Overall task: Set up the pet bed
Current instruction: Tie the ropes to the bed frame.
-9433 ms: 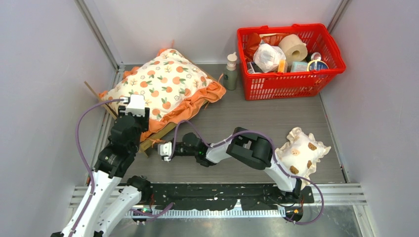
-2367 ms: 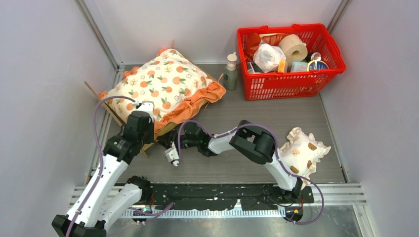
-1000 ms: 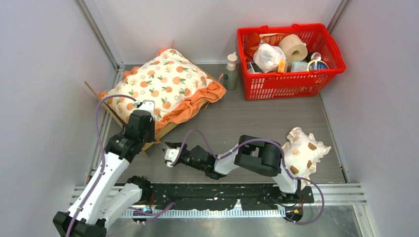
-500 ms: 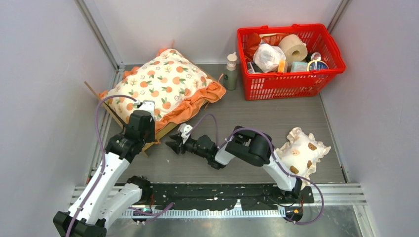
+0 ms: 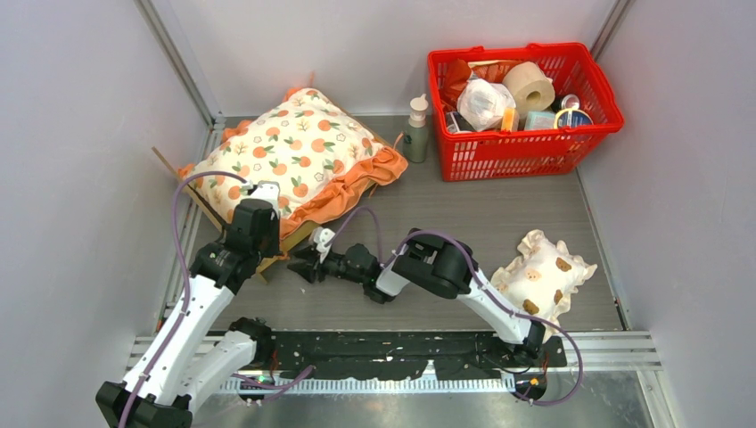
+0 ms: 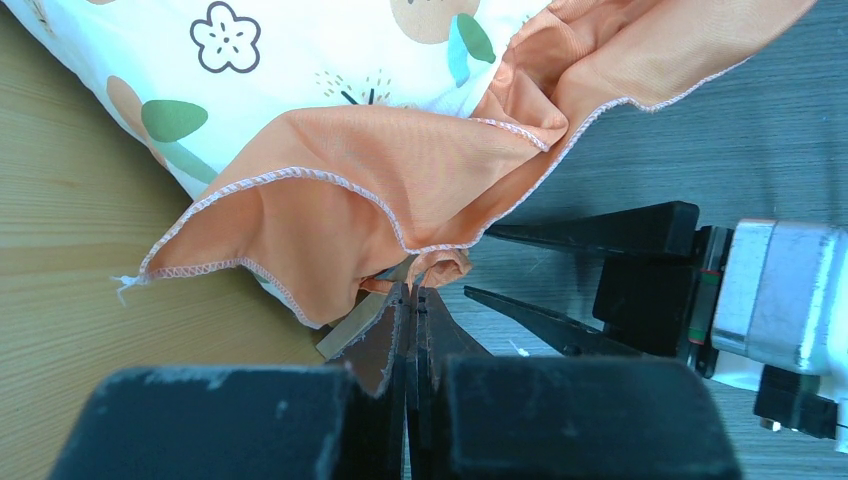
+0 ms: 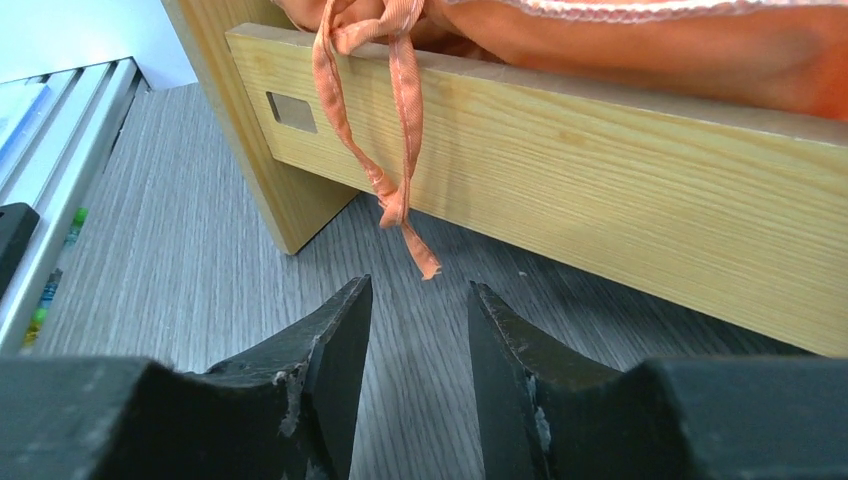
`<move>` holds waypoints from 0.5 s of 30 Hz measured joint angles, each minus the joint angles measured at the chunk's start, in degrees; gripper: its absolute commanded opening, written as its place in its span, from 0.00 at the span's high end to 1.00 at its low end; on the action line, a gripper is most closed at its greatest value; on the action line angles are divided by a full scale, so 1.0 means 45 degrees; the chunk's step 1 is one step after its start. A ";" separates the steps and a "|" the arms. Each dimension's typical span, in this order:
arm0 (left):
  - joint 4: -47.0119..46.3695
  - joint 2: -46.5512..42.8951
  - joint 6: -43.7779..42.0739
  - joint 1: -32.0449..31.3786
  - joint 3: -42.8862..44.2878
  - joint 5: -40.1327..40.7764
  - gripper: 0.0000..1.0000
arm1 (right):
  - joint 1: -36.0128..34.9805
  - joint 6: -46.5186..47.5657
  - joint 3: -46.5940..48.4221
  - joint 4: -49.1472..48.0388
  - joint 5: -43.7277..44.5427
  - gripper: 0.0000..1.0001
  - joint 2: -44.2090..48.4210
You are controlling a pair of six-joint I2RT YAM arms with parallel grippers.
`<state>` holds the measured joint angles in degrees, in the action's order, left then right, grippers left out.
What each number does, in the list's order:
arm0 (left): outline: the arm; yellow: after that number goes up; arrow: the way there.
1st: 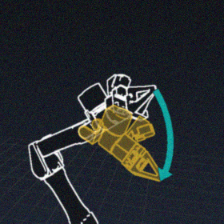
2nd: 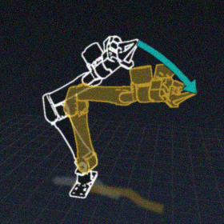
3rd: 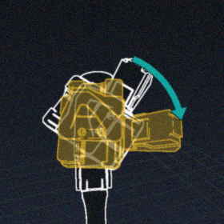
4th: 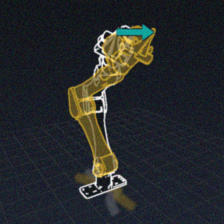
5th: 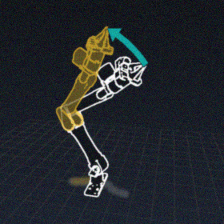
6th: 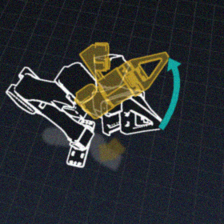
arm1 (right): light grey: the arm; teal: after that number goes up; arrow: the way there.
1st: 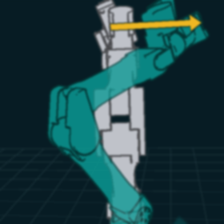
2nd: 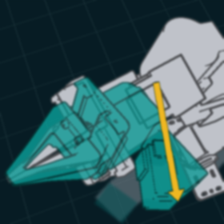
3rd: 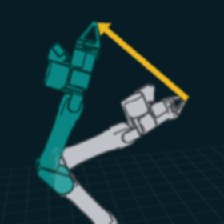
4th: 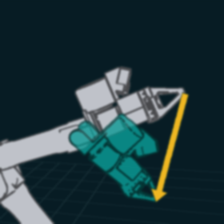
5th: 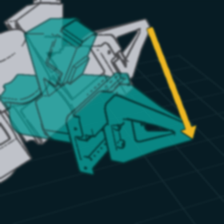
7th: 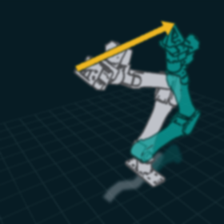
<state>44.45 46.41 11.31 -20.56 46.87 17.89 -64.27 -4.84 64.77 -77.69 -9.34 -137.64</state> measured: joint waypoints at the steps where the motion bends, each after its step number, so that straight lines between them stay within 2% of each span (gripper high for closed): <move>1: -0.0005 0.0000 0.0000 0.0000 0.0000 -0.0005 1.00 | 0.0000 0.0107 0.0136 0.0024 -0.0053 0.53 -0.0092; 7: -0.0005 0.0000 0.0000 0.0000 0.0000 -0.0019 1.00 | -0.0029 0.0869 0.0646 0.0034 -0.0219 0.48 -0.0408; 15: -0.0005 0.0000 0.0000 0.0000 0.0000 -0.0019 1.00 | -0.0112 0.1753 0.0957 0.0117 -0.0243 0.53 -0.0670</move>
<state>44.42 46.41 11.31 -20.56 46.87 17.80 -64.77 3.05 69.08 -77.17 -10.44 -140.66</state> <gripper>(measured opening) 0.011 0.493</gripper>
